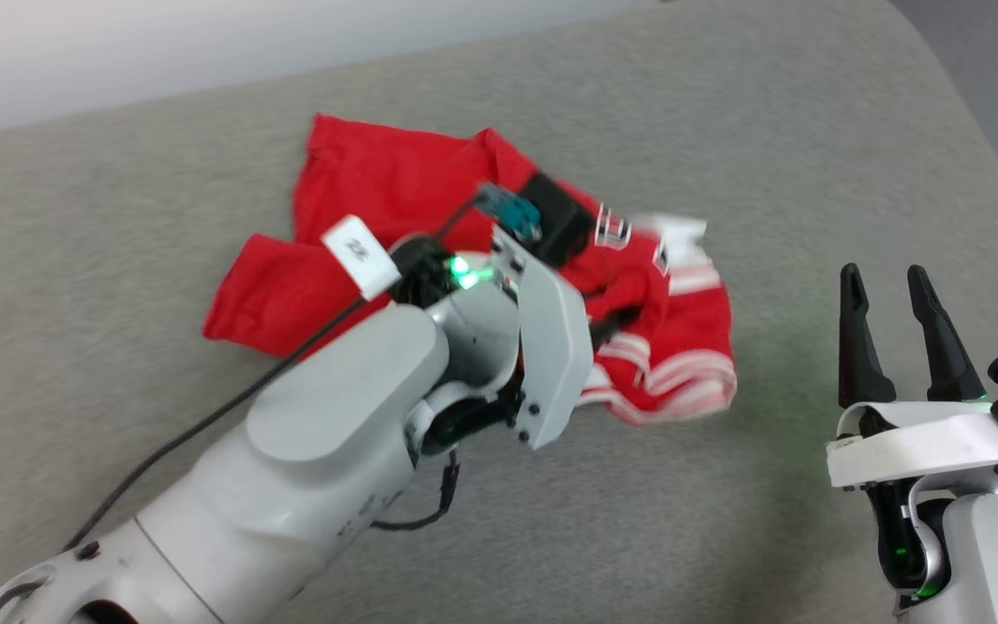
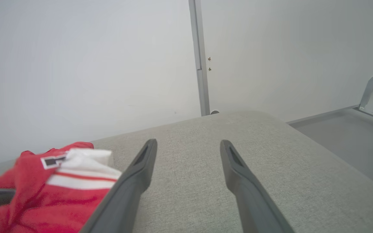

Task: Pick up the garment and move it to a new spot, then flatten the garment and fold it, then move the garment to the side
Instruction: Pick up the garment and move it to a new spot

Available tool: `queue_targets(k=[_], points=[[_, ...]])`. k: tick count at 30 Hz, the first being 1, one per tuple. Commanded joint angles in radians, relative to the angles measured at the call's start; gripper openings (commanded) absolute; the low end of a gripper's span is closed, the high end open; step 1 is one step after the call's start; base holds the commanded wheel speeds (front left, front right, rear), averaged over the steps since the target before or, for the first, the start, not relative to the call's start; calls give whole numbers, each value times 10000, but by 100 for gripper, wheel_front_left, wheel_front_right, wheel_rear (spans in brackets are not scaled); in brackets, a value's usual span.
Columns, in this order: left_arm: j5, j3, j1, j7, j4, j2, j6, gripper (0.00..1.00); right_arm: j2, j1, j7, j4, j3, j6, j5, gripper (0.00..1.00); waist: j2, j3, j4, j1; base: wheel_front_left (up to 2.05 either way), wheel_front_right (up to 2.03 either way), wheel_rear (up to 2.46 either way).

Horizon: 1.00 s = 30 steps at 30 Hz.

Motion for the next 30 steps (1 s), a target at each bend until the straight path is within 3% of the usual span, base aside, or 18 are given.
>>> queue_targets(k=[1, 9, 17, 18, 21, 30], points=[[-151, -348, -137, 72, 324, 86, 1, 0, 76, -31, -4, 4, -55, -14, 126, 100, 0, 551, -926, 0, 0, 0, 0], [-974, -2337, -296, 357, 2082, 672, 9, 0, 210, -64, -6, 155, 74, -14, 441, 100, 0, 1003, -1950, 0, 0, 0, 0], [-1268, -3241, -301, 1323, 3082, 1093, 83, 0, 214, -45, -4, 205, 235, -14, 916, 100, 0, 1188, -2113, 0, 0, 0, 0], [-1323, -3287, -298, 1408, 3129, 1078, 84, 16, 214, -80, -4, 206, 243, -14, 919, 100, 0, 1186, -2070, 0, 0, 0, 0], [-1208, -3340, -427, 1301, 3073, 1035, 86, 100, 208, -162, -6, 163, 229, -14, 776, 100, 0, 1131, -1846, 0, 0, 0, 0], [-867, -3190, -1168, -1005, 2373, 959, 43, 100, 81, 99, -6, 162, -14, -14, -30, 100, 0, 254, -283, 0, 0, 0, 0]])
